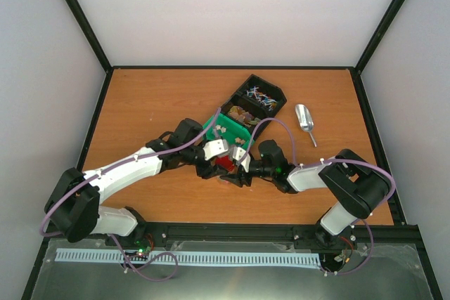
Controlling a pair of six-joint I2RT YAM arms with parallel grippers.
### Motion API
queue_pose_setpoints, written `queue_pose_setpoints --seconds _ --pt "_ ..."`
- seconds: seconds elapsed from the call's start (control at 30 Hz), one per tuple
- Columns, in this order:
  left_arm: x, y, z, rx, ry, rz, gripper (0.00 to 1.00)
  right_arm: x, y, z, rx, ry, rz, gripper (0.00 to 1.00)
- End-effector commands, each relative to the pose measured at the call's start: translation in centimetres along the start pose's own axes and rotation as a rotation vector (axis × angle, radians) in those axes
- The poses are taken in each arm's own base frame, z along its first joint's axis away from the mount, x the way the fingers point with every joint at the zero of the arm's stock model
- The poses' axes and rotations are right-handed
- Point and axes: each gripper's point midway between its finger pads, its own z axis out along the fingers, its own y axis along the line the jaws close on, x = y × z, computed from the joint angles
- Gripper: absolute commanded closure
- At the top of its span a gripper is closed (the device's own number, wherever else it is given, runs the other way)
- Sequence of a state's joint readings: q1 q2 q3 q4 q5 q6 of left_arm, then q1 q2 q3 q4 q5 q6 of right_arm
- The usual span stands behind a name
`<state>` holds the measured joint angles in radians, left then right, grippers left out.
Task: Pack the candies
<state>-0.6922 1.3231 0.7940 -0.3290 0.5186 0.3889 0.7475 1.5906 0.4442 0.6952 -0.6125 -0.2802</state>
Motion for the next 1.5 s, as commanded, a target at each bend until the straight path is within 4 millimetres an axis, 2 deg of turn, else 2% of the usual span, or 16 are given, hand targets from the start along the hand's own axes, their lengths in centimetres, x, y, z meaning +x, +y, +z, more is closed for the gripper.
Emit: queue_pose_setpoints --seconds 0.0,0.13,0.23,0.33,0.4,0.53,0.73,1.0,1.13,1.23,1.47 --pt "-1.4 -0.3 -0.3 0.019 -0.033 0.099 0.41 0.3 1.2 0.1 -0.051 0.007 -0.021 0.67" --pt "-0.6 -0.8 -0.4 0.051 0.002 0.160 0.51 0.5 2.1 0.0 -0.104 0.010 -0.053 0.66" --pt "-0.4 -2.0 -0.9 0.135 0.001 0.220 0.52 0.3 3.0 -0.2 -0.165 0.004 -0.082 0.65" --pt "0.6 -3.3 -1.2 0.218 0.037 0.261 0.53 0.1 3.4 -0.2 -0.222 0.001 -0.104 0.61" --pt "0.9 -3.0 -1.1 0.214 0.051 0.264 0.54 0.1 3.1 -0.1 -0.227 0.007 -0.110 0.52" --pt "1.0 -1.5 -0.8 0.127 0.043 0.163 0.54 -0.2 1.4 -0.4 -0.169 0.008 -0.085 0.19" --pt "1.0 -0.1 -1.1 -0.012 -0.009 0.026 0.54 0.1 0.0 -1.2 -0.031 -0.003 -0.031 0.05" --pt "0.7 0.6 -1.1 -0.108 -0.026 -0.061 0.55 -0.6 -0.2 -0.2 0.030 -0.030 0.052 0.04" --pt "0.9 0.9 -1.1 -0.127 -0.031 -0.120 0.55 -0.4 -0.2 0.2 0.033 -0.028 0.064 0.08" --pt "0.9 -0.3 -1.1 -0.068 -0.038 -0.083 0.56 -0.1 -0.1 0.3 0.026 -0.019 0.044 0.17" --pt "1.8 -3.1 -1.1 0.091 0.001 0.164 0.56 0.6 0.5 0.3 -0.020 0.002 -0.027 0.42"
